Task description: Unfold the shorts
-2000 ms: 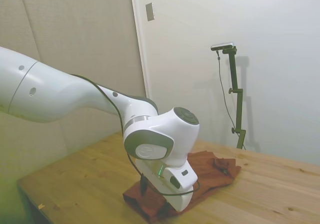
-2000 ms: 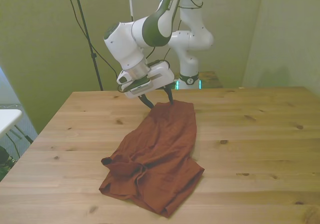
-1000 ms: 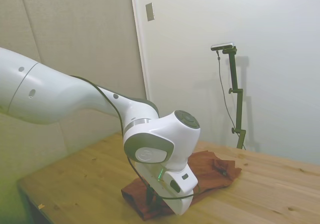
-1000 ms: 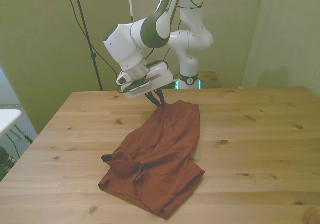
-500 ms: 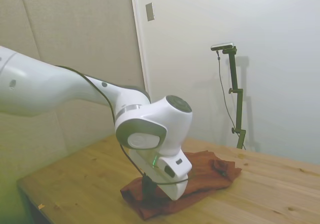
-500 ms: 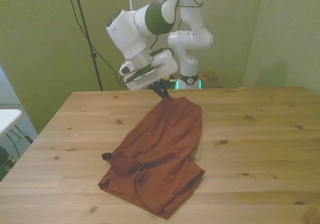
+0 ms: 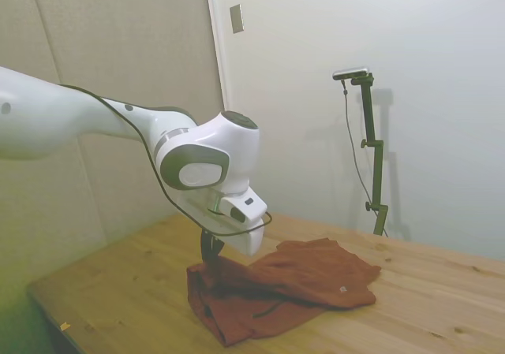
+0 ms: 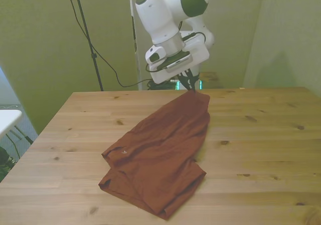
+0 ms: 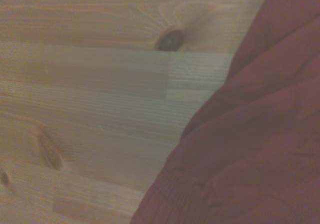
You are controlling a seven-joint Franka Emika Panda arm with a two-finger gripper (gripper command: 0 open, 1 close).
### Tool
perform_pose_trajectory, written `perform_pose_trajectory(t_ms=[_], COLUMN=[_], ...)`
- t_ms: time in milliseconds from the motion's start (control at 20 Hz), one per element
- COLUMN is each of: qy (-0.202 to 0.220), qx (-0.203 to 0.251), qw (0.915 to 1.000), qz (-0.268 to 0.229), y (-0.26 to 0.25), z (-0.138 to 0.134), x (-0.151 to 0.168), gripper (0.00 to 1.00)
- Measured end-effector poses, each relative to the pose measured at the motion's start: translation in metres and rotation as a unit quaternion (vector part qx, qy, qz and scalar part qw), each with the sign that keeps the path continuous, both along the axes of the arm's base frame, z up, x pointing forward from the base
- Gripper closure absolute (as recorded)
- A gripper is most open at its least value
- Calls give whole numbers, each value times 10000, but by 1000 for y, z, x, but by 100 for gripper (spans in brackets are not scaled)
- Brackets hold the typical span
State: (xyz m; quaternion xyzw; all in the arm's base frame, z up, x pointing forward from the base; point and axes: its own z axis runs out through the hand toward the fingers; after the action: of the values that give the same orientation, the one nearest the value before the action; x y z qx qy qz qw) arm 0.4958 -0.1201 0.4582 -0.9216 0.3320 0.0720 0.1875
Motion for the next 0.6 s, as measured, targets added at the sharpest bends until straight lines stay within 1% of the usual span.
perform_pose_trajectory(t_ms=[400, 500, 600], qy=[-19, 16, 65], qx=[-127, -222, -441], qw=[9994, 9990, 9976], qz=[315, 396, 536], y=[38, 49, 60], z=[6, 5, 5], x=[30, 38, 42], gripper=[100, 100, 100])
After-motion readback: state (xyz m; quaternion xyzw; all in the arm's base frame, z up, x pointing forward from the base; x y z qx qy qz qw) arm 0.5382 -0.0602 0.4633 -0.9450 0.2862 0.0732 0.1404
